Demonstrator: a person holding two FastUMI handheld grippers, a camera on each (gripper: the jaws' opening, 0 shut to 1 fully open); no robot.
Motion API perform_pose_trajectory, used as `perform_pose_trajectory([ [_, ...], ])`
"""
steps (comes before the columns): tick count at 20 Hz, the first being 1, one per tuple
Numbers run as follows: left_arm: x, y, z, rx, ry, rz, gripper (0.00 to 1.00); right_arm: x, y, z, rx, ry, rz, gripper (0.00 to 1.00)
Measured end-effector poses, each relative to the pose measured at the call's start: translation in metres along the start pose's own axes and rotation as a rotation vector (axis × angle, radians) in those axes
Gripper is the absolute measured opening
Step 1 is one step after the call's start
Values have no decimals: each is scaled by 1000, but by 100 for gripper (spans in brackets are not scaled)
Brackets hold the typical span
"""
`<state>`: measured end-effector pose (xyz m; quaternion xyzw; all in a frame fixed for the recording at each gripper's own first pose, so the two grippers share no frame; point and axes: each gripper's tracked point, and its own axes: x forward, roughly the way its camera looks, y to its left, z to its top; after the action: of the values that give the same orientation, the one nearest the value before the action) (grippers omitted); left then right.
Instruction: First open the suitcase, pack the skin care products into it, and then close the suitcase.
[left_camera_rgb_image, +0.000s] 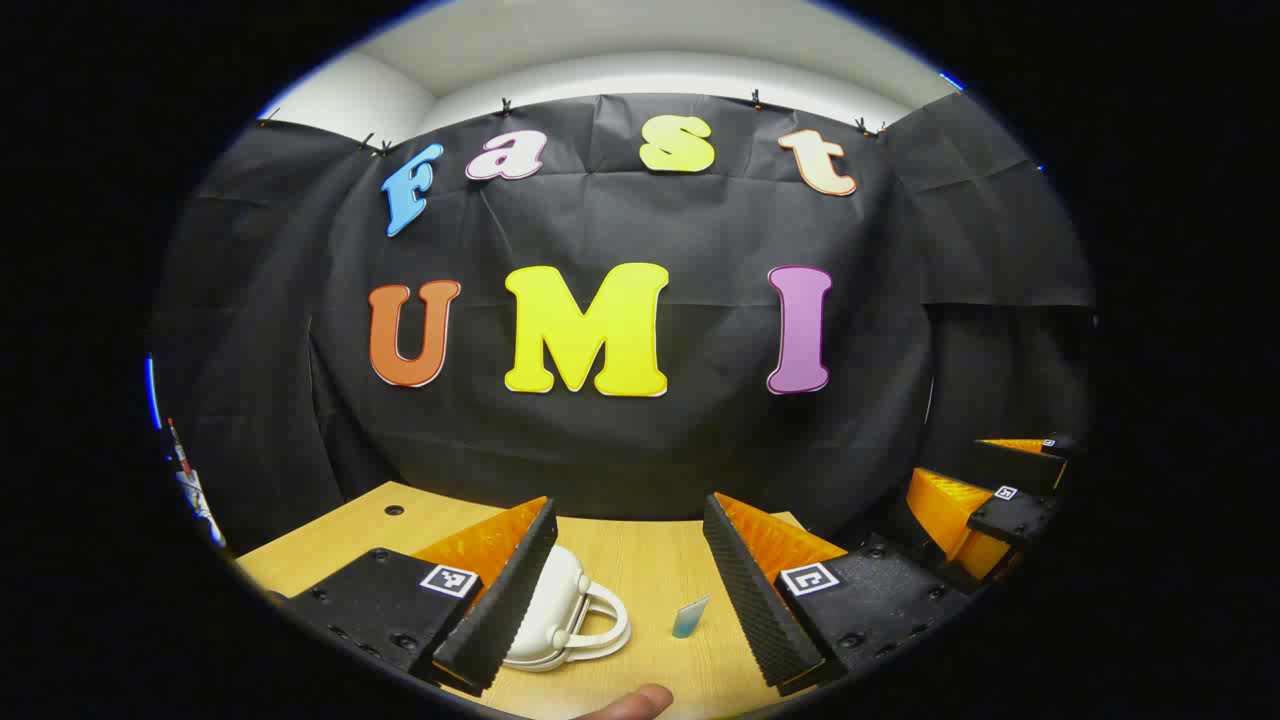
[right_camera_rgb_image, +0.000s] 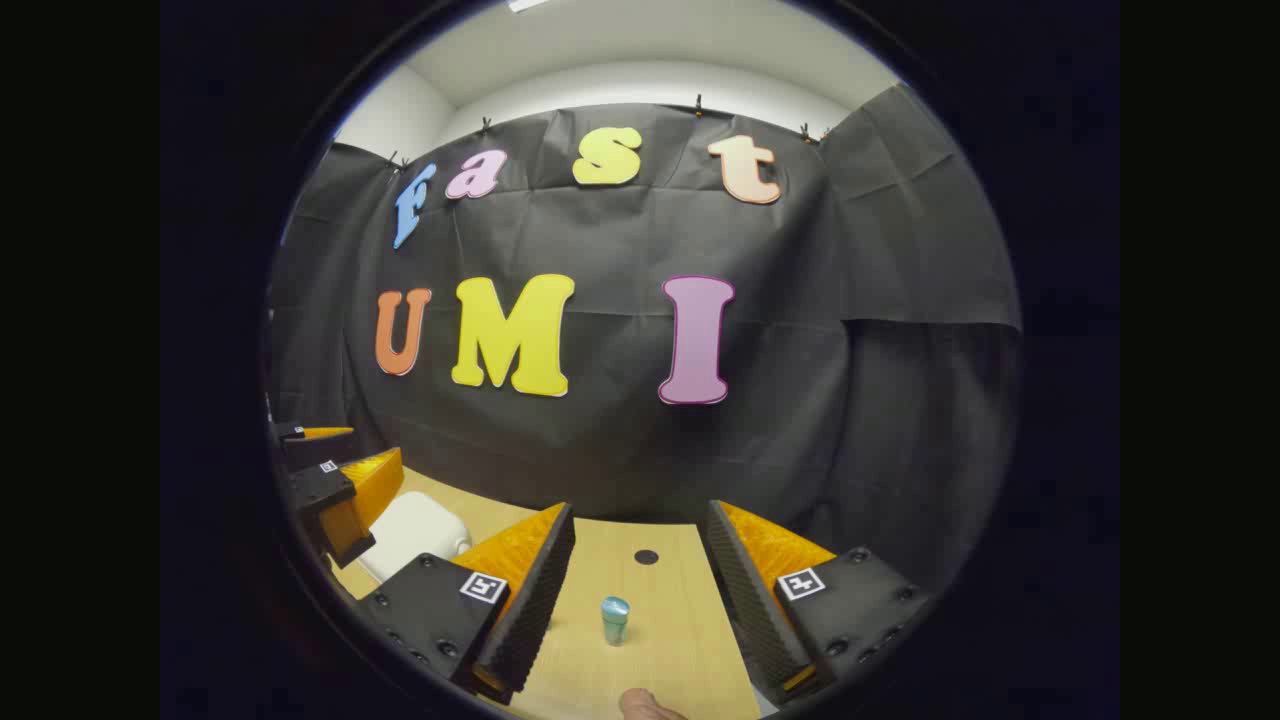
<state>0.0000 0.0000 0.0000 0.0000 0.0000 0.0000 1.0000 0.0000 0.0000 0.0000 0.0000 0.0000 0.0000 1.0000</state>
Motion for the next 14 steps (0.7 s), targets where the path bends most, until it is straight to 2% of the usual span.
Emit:
perform_pose_trajectory([
  [14, 25, 29, -7, -4, 21, -27, 94, 20, 34, -4, -10, 9, -17, 80],
])
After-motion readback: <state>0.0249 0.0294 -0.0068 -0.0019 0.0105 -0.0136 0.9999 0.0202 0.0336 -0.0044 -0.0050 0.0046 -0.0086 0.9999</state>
